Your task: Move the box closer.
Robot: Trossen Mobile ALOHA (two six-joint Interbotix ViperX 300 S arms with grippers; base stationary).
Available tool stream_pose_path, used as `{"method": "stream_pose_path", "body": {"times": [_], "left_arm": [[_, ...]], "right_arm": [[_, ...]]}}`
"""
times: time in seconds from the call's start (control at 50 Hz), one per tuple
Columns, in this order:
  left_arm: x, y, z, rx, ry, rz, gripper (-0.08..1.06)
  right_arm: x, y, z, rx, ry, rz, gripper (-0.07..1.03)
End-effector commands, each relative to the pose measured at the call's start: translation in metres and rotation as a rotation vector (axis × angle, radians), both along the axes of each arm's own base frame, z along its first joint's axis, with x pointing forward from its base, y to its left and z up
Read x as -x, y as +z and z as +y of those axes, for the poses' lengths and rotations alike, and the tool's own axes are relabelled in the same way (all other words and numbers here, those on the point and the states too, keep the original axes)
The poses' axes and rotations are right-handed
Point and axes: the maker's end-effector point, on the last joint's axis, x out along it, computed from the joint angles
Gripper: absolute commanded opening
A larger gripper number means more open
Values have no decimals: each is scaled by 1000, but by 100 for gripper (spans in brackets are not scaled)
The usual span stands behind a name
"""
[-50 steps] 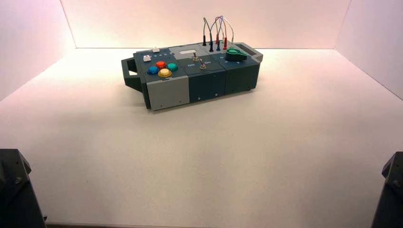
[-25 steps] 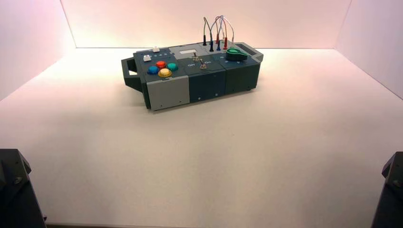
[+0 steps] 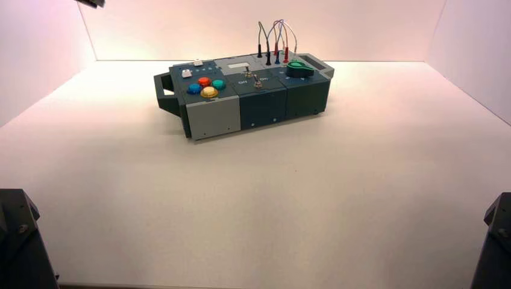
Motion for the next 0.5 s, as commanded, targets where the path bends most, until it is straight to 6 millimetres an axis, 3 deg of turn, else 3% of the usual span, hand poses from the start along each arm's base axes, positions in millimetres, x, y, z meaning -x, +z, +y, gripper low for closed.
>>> {"method": "stream_pose_path", "body": {"times": [0.02, 0.08, 0.1, 0.12, 0.18, 0.24, 0.5], "left_arm": [[-8, 6, -4, 15, -1, 5, 56], [-9, 4, -5, 16, 0, 11, 72], [-9, 4, -5, 16, 0, 11, 72], [-10, 1, -5, 23, 10, 19, 79], [-10, -1, -4, 42, 42, 17, 84], [-10, -4, -5, 59, 67, 14, 84], [-11, -22, -14, 99, 115, 66, 84]], "right_arm": [[-12, 11, 4, -2, 6, 42, 15], [-18, 7, 4, 4, 5, 80, 33], [-18, 7, 4, 4, 5, 80, 33], [-23, 5, 5, 9, 9, 95, 49], [-30, -1, 7, 21, 26, 116, 69], [-37, -5, 12, 36, 50, 130, 74], [-79, -33, 31, 81, 132, 221, 74]]}}
